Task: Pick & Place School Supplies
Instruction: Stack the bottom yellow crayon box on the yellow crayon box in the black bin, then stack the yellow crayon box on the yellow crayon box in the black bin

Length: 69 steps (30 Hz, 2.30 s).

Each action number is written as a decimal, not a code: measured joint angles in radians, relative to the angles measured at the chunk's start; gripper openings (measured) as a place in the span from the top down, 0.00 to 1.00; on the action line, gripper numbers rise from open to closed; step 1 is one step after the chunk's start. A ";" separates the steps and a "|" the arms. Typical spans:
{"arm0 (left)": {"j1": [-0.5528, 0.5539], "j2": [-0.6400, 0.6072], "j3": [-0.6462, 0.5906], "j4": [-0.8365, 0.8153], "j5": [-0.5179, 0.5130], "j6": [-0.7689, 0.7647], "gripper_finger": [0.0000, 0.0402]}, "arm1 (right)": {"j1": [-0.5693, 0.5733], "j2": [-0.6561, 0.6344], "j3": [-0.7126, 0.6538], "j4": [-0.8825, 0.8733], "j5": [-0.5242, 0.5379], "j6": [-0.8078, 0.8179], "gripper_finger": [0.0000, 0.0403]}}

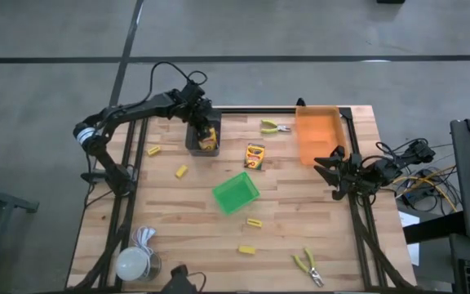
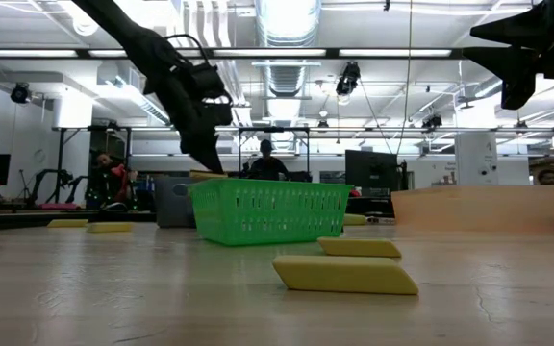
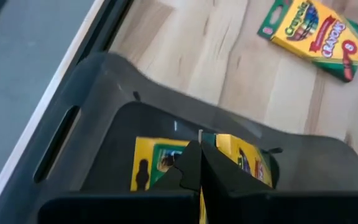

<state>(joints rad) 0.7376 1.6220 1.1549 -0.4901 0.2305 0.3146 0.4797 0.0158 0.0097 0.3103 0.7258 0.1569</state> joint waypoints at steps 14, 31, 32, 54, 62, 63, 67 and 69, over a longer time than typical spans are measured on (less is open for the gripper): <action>0.038 0.076 0.000 0.040 0.003 0.001 1.00 | 0.000 0.000 0.000 0.000 0.000 0.000 0.63; 0.055 0.104 0.001 0.075 -0.085 0.001 0.96 | 0.000 0.000 0.000 0.000 0.000 0.000 0.63; 0.055 0.104 0.001 0.075 -0.088 0.000 0.96 | 0.000 0.000 0.000 0.000 0.000 0.000 0.63; 0.058 0.104 -0.073 0.116 -0.068 -0.081 0.86 | 0.000 0.000 0.000 0.000 0.000 0.000 0.63; 0.059 0.075 -0.011 0.061 -0.001 -0.091 0.77 | 0.000 0.000 0.000 0.000 0.000 0.000 0.63; 0.059 0.067 0.000 0.053 0.012 -0.100 0.75 | 0.000 0.000 0.000 0.000 0.000 0.000 0.63; 0.059 0.030 0.033 0.035 0.088 -0.175 0.68 | 0.000 0.000 0.000 0.000 0.000 0.000 0.63; 0.056 0.010 0.041 0.031 0.130 -0.217 0.65 | 0.000 0.000 0.000 0.000 0.000 0.000 0.63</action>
<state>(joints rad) 0.7934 1.6319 1.1964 -0.4592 0.3607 0.0977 0.4797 0.0158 0.0097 0.3103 0.7254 0.1570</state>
